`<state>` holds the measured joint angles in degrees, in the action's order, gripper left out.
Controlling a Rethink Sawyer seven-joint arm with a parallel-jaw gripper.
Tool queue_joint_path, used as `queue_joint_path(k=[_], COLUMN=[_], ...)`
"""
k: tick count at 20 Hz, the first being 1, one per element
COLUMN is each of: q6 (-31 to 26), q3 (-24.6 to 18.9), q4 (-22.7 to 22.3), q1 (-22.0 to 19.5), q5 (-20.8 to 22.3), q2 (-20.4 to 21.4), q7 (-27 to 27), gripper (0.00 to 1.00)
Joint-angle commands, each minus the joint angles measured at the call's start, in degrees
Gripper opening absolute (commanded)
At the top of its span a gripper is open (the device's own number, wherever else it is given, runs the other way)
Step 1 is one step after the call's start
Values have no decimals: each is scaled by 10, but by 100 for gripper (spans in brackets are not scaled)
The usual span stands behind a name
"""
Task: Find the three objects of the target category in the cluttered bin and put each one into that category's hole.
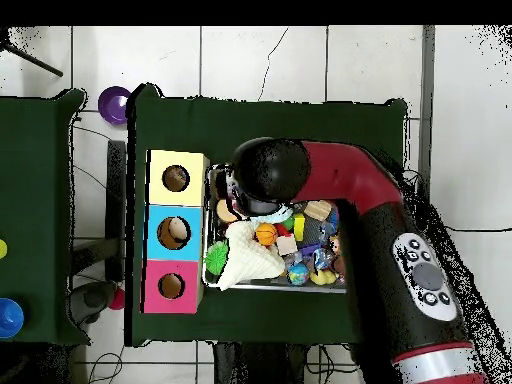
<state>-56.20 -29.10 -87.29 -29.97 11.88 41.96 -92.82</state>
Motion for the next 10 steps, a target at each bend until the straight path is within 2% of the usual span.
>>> queue_joint_path(k=[1, 8, 10], q6=[39, 58, 59], q3=[78, 109, 112], q4=[-37, -53, -56], q1=[57, 94, 96], q5=[-2, -35, -39], q2=[-3, 8, 11], q7=[-181, -192, -175], gripper=[0, 0, 0])
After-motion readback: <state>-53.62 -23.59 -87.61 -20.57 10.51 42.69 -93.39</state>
